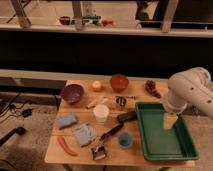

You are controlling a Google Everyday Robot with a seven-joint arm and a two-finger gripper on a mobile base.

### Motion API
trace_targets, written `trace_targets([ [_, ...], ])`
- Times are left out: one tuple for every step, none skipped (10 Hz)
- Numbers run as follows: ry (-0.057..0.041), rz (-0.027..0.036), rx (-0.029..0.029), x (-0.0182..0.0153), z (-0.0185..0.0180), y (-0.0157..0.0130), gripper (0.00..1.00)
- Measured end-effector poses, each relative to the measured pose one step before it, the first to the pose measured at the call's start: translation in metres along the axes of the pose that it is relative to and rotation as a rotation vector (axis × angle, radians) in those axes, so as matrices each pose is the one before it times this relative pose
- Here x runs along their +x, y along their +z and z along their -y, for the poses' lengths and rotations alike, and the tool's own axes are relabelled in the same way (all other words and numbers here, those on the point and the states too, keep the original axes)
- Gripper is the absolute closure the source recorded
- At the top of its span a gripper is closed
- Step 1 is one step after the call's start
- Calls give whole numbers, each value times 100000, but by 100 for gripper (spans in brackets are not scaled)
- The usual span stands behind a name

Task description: Wipe tray with towel

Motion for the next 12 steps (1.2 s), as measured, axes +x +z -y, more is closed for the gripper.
trace_targets([
  [-1288, 1231, 558, -842, -434, -57, 20],
  [-3397, 1910, 455, -1974, -522, -50, 20],
  [-2532, 1113, 220, -1654, -296, -5, 20],
  [-4220, 1618, 42, -2923, -428, 126, 20],
  [-3673, 1297, -251, -2519, -262, 264, 20],
  [-3466, 1065, -229, -2301, -182, 247, 20],
  [-4126, 1121, -374, -2533, -212, 322, 20],
  [-4330, 1245, -510, -2628, -171, 292, 20],
  [-2888, 1488, -773, -1982, -131, 200, 20],
  [131, -654, 331, 315, -8, 3, 20],
  [-34, -108, 58, 29, 18, -10, 20],
  [-210, 147, -33, -135, 45, 10, 20],
])
